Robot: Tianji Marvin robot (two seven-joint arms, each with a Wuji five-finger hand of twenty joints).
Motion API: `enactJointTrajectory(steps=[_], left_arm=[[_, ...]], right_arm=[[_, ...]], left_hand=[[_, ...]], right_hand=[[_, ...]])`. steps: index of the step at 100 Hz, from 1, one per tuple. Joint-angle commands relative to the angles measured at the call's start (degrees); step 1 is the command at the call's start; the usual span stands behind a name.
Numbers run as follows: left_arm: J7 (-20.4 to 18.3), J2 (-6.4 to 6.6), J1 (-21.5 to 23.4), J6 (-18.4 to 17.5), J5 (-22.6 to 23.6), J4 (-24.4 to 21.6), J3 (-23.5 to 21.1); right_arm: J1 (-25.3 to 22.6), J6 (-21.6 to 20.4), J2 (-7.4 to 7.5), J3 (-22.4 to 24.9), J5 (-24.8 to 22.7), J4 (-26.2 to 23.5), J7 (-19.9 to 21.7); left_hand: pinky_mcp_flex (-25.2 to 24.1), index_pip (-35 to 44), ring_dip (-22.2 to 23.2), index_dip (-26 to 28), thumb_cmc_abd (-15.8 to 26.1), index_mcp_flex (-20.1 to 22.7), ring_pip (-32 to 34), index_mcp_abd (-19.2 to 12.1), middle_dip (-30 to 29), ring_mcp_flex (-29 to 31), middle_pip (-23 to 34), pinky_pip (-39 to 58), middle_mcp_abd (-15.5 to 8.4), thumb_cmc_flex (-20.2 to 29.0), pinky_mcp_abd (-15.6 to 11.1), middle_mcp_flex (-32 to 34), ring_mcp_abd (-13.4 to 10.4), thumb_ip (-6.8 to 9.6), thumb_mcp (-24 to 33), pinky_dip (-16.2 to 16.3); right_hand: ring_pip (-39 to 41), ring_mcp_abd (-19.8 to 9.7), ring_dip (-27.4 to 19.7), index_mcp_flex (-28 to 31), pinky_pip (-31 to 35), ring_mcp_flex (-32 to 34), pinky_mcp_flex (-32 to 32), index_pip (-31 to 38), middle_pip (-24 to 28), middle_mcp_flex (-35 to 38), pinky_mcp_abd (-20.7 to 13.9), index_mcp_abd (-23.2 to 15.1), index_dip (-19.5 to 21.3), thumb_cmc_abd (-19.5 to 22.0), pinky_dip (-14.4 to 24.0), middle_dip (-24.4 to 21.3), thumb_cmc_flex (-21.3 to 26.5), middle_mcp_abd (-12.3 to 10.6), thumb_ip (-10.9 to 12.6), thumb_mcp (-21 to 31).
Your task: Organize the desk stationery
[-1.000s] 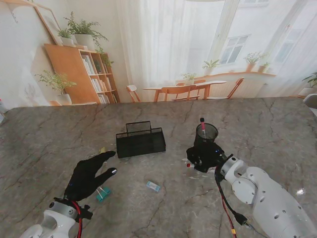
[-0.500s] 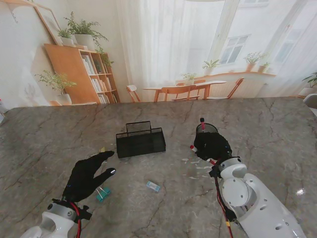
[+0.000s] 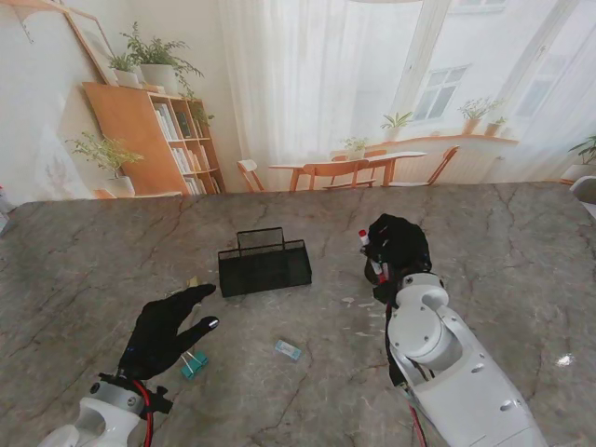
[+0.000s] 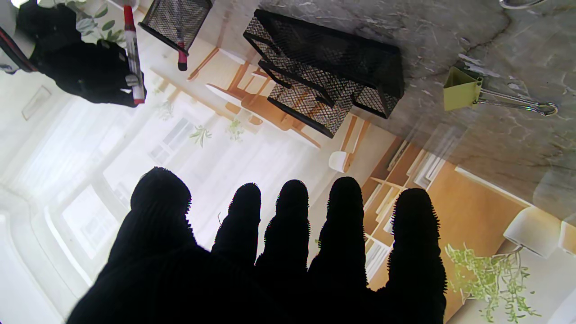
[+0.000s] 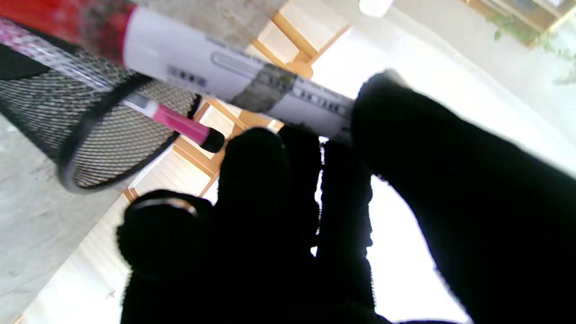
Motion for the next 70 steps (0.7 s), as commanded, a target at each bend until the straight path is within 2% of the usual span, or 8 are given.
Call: enactJointTrajectory(steps=[1,34,46,70], left_arm=[[-0.25,-0.05,0.06,0.19,0.04,0.01,0.28],[-1.6,0.15,-0.84,0.88,-0.2,0.44,0.82],[-1.99,0.21,-1.12,1.06,-0.27,0.61,1.0],[-3.11,0.42,-1.99,1.79,-0.27,1.01,1.66]], right_arm=[[1.51,0.39,-1.04,-0.04,0.4,-1.34,0.19],[6.87,2.42,-2.39,-0.49,2.13,1.41,-2.57],[9.2,2.24,-2.5,-0.47,1.91,4.29,-2.72],[15.06,2.81,-3.88,-1.53,3.75,12.06,-5.07]], left_hand=[[-0.16,0.49,0.42,0.64,4.09,0.39,0.87,-0.38,0.48,0.5,0.05,0.97,-0.32,1.75,-0.12,0.08,-0.28,1.07,-0.81,0.77],[-0.16,0.5,0.42,0.65,4.07,0.42,0.87,-0.32,0.49,0.51,0.08,0.97,-0.36,1.78,-0.17,0.15,-0.24,1.08,-0.78,0.76],[-0.16,0.49,0.44,0.64,4.05,0.41,0.88,-0.31,0.49,0.52,0.06,0.98,-0.44,1.79,-0.15,0.09,-0.27,1.08,-0.77,0.77],[-0.18,0.52,0.44,0.65,4.01,0.48,0.89,-0.33,0.49,0.56,0.06,0.97,-0.33,1.74,-0.1,0.13,-0.29,1.07,-0.79,0.77]], right_hand=[[-0.46,-3.04,0.16,2.35,1.32,1.9,1.29,7.44,1.63,2.24,-2.91,-7.44,2.47,3.06,0.51,2.31,6.58,1.61,2.64,8.75],[-1.03,-3.1,0.22,2.04,0.84,1.96,1.16,7.38,1.44,1.92,-3.0,-7.14,2.84,3.92,0.27,2.57,6.58,1.57,2.78,8.19],[-1.35,-3.18,0.16,1.85,0.69,1.92,1.16,7.39,1.43,1.68,-3.12,-7.49,2.98,4.17,0.21,2.7,6.55,1.45,2.88,8.09],[-1.59,-2.93,0.45,1.82,0.28,1.94,1.05,7.43,1.55,1.52,-2.68,-7.35,3.03,4.23,0.1,2.9,6.67,1.54,3.06,7.94]])
